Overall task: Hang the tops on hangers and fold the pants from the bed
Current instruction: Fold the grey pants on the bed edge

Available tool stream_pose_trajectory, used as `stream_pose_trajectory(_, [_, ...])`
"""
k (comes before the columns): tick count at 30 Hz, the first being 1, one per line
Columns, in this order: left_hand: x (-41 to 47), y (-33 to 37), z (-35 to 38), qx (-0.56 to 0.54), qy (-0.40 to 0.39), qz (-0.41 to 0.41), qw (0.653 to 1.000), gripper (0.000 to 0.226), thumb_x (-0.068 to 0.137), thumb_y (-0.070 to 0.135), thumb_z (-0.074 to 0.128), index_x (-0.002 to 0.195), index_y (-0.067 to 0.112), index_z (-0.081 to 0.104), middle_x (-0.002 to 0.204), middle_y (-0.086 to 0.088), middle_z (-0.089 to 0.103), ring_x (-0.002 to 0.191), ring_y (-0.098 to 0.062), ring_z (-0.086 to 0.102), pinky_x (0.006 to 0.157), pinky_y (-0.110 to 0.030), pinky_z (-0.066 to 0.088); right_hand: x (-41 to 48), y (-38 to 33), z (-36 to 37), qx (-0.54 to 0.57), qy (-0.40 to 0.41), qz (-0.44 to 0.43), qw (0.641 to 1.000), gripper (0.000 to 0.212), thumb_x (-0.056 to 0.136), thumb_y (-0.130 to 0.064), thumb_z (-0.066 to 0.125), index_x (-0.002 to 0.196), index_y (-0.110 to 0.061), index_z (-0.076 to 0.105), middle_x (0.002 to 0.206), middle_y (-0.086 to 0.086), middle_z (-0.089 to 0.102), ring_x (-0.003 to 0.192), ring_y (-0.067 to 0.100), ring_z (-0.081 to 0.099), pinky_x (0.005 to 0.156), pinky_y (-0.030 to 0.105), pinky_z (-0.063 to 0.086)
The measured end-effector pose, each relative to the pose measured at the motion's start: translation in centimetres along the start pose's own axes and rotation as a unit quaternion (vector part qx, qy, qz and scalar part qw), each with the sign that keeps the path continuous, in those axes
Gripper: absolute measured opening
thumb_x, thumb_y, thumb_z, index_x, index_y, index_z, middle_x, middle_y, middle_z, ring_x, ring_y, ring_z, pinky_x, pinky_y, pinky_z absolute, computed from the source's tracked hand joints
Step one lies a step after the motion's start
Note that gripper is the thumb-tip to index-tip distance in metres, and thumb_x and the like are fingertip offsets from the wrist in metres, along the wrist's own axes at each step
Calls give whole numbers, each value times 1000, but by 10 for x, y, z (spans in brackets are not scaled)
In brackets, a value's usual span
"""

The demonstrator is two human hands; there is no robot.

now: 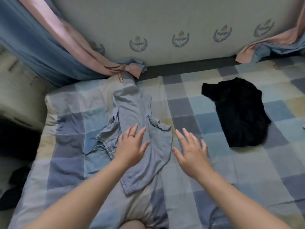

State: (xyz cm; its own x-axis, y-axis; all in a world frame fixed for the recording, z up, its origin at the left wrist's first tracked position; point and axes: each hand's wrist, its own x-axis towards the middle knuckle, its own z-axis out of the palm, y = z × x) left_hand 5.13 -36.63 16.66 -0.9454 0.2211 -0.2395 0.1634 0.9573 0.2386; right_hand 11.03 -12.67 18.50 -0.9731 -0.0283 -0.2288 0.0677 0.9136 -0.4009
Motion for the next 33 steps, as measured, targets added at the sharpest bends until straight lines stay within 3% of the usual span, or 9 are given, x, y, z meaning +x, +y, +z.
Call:
stream_pose_trajectory(8, [250, -58, 161, 70, -15, 62, 995, 74, 94, 63, 49, 156, 45, 12, 169, 3, 4, 153, -27, 6, 118, -56, 19, 238, 74, 182, 35, -42, 111, 992, 67, 100, -55, 42, 158, -37, 14, 168, -9, 2, 153, 20, 5, 116, 64, 19])
stream_pose_trajectory(10, [290, -63, 187, 85, 9, 62, 994, 75, 89, 67, 51, 154, 47, 19, 168, 3, 10, 150, -27, 16, 114, -55, 22, 265, 95, 222, 14, -44, 129, 991, 67, 98, -56, 44, 156, -36, 18, 168, -9, 4, 153, 19, 3, 115, 67, 15])
stream_pose_trajectory(12, [307, -69, 216, 109, 54, 68, 990, 63, 89, 69, 48, 147, 47, 36, 165, 3, 23, 144, -27, 29, 111, -54, 23, 272, 109, 256, -44, 23, 101, 994, 60, 96, -54, 45, 151, -32, 33, 167, -4, 14, 153, 21, 9, 115, 68, 5])
stream_pose_trajectory(14, [308, -74, 243, 101, 131, 93, 982, 47, 91, 63, 48, 129, 38, 59, 158, 1, 40, 136, -29, 41, 109, -57, 25, 270, 117, 280, -54, 132, 62, 988, 49, 91, -46, 47, 133, -23, 52, 160, 3, 35, 149, 27, 27, 115, 68, 6])
stream_pose_trajectory(16, [311, -78, 256, 99, 185, 105, 972, 39, 93, 56, 48, 111, 27, 65, 150, -1, 49, 131, -30, 47, 108, -60, 29, 271, 121, 291, -32, 203, 34, 978, 39, 91, -42, 47, 120, -17, 53, 153, 6, 43, 144, 28, 36, 116, 67, 10])
stream_pose_trajectory(22, [319, -64, 252, 86, 175, 84, 977, 38, 96, 48, 49, 98, 13, 64, 142, -5, 57, 130, -31, 51, 109, -61, 31, 272, 119, 285, -49, 207, 34, 977, 31, 96, -37, 46, 99, -8, 58, 151, 10, 47, 142, 30, 41, 117, 64, 15])
stream_pose_trajectory(29, [320, -63, 252, 93, 140, 77, 983, 43, 97, 49, 39, 103, 14, 63, 144, -4, 53, 132, -32, 46, 110, -62, 27, 270, 121, 286, -25, 187, 34, 982, 29, 97, -36, 47, 105, -9, 56, 152, 8, 45, 144, 27, 37, 120, 59, 13])
stream_pose_trajectory(31, [319, -58, 249, 107, 119, 65, 985, 42, 100, 48, 40, 111, 14, 61, 150, -3, 48, 137, -30, 42, 112, -62, 22, 270, 118, 280, -4, 147, 45, 988, 35, 98, -34, 51, 121, -8, 58, 156, 6, 40, 147, 24, 33, 120, 58, 7])
stream_pose_trajectory(33, [308, -48, 245, 101, 91, 34, 990, 40, 102, 46, 41, 121, 15, 57, 155, 0, 41, 141, -28, 35, 116, -59, 16, 274, 118, 265, 39, 78, 64, 994, 46, 100, -33, 51, 142, -15, 49, 163, 0, 28, 152, 16, 21, 120, 54, -5])
